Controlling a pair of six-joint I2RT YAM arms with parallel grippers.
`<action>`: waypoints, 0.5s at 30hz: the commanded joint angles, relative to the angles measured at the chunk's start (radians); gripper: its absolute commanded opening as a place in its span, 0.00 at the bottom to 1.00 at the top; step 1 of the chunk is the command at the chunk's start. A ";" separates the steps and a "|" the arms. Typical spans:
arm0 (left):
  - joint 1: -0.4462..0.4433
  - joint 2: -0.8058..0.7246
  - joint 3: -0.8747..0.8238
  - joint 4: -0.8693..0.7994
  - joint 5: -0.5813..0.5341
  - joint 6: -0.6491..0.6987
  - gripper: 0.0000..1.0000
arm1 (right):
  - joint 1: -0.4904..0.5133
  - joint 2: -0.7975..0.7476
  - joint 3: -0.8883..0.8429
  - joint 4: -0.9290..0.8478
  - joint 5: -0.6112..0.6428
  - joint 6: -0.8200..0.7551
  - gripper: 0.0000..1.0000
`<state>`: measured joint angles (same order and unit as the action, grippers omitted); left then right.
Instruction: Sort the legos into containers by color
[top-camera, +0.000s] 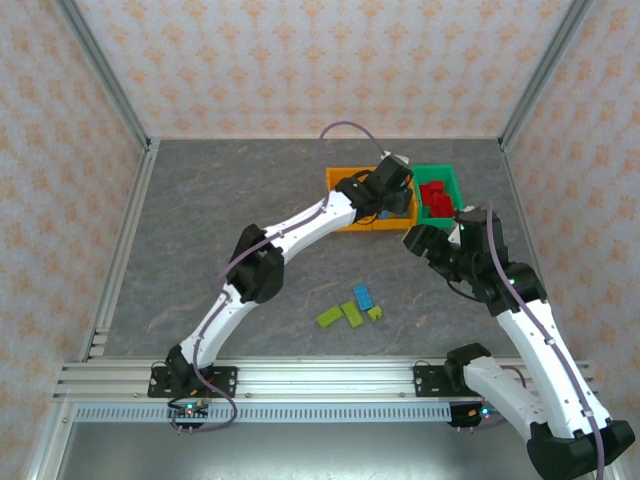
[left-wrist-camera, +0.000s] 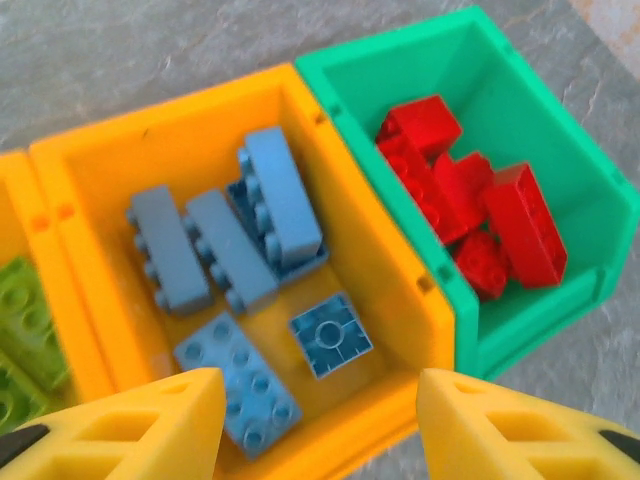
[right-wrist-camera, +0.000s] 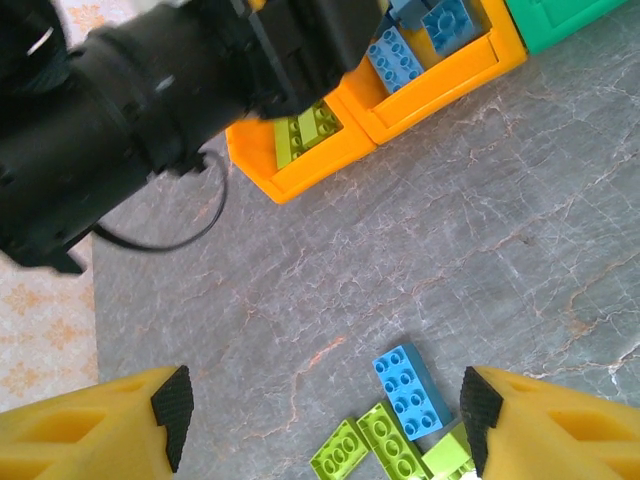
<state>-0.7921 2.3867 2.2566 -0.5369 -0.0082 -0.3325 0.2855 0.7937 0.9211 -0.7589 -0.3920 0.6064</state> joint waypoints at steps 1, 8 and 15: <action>0.000 -0.277 -0.213 0.091 0.001 -0.050 0.53 | 0.006 -0.008 -0.023 -0.003 0.036 0.000 0.73; -0.033 -0.850 -0.820 0.251 -0.058 -0.030 0.51 | 0.072 0.127 -0.009 -0.043 0.028 -0.110 0.73; -0.127 -1.191 -1.018 -0.017 -0.086 0.161 0.51 | 0.309 0.414 0.014 0.032 0.130 -0.143 0.73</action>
<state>-0.9043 1.2163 1.2858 -0.3889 -0.0708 -0.2707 0.5381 1.1259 0.9035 -0.7540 -0.3275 0.5022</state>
